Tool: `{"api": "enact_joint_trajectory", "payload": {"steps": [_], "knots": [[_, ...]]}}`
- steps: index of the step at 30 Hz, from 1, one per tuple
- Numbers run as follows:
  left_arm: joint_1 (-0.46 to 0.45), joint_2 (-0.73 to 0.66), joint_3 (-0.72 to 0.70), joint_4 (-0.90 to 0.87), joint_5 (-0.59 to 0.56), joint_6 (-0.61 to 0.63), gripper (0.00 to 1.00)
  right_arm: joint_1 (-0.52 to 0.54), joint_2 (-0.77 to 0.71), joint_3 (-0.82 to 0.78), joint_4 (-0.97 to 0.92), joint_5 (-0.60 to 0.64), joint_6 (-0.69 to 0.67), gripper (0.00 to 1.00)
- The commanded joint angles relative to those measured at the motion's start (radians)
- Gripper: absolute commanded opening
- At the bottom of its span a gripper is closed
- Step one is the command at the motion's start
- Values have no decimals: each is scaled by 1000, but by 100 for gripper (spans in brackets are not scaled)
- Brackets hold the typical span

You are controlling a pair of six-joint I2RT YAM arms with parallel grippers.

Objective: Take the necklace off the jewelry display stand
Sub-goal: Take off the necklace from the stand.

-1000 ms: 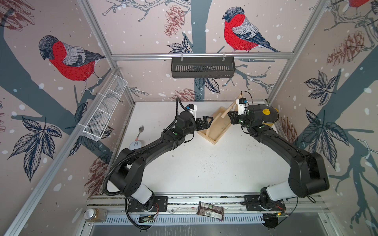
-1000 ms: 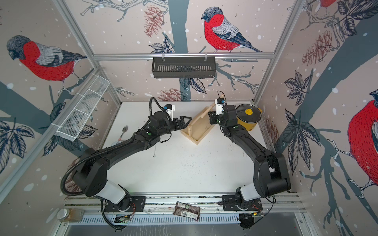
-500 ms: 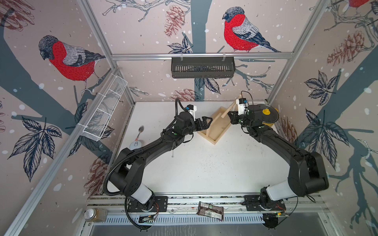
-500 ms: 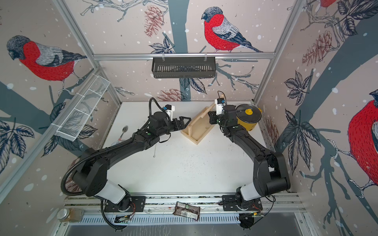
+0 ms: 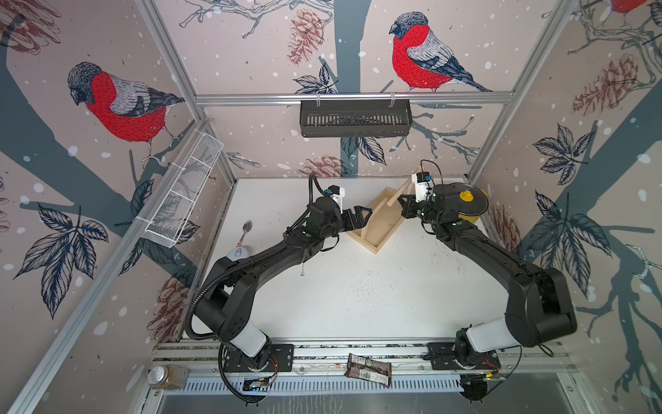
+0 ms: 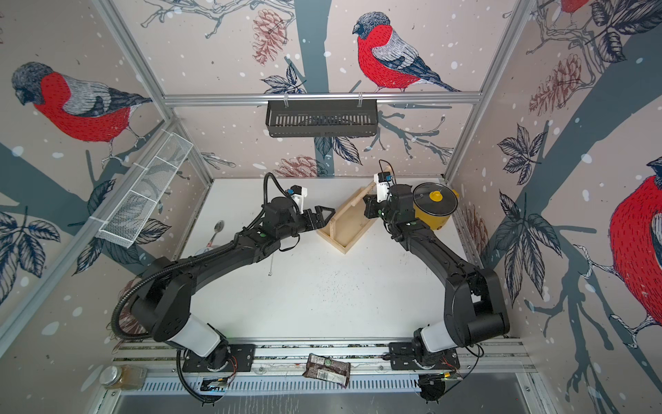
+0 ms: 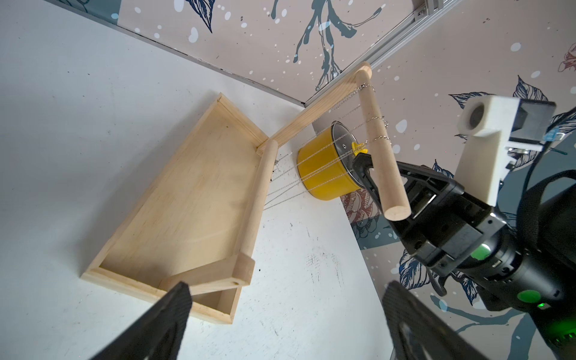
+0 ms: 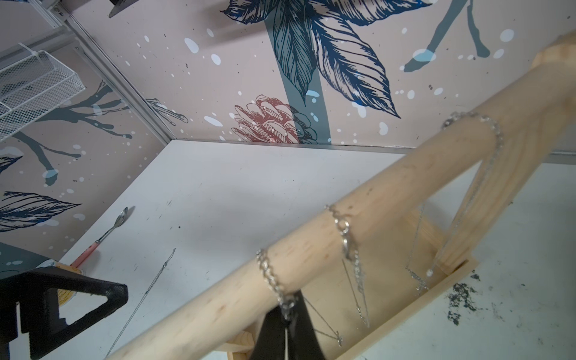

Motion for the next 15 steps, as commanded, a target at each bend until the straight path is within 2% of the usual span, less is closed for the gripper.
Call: {"api": "enact_joint_trajectory", "payload": {"steps": [1,15], "knots": [[3,5,7,37,8,-7,97,4,-15,10,6,10,-12,6],[3,4,-2,29,7,-7,97,29,-51,19,-23,25,-17,5]]}}
